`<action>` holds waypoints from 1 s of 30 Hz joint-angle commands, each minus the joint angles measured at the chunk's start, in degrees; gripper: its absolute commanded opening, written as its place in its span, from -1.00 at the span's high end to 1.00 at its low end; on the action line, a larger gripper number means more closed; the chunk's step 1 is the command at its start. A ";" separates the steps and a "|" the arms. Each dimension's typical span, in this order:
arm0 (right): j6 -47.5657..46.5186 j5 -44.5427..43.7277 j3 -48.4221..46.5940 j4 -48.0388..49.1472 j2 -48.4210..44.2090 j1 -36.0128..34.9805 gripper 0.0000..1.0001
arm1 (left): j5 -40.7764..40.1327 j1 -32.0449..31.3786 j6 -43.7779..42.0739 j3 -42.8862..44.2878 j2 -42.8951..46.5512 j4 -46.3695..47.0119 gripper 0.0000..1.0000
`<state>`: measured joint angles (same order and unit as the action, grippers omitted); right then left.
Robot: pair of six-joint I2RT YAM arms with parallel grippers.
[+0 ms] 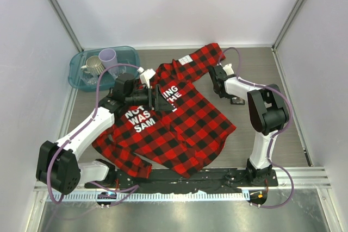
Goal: Remove the brooch from the garment
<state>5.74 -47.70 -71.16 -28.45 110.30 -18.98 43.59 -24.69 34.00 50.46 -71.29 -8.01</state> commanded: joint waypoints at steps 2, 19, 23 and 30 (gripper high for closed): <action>0.59 2.25 -2.15 -0.64 -2.19 -1.05 0.38 | 1.14 -0.10 -0.60 1.49 0.45 1.60 -0.33; 10.07 17.70 5.49 -7.67 -23.62 -5.71 0.25 | -1.75 -0.10 -3.85 2.01 2.90 -0.34 -0.34; 12.54 25.01 8.83 -9.26 -34.78 -6.07 0.24 | -4.64 -0.18 -4.21 2.36 5.45 -1.65 -0.34; 17.28 38.90 13.50 -9.43 -55.97 -6.07 0.14 | -8.51 -0.10 3.17 -0.62 16.43 -1.57 -0.65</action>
<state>18.48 -18.85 -59.05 -37.47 62.52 -24.99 38.48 -24.69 33.06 50.39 -62.83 -10.39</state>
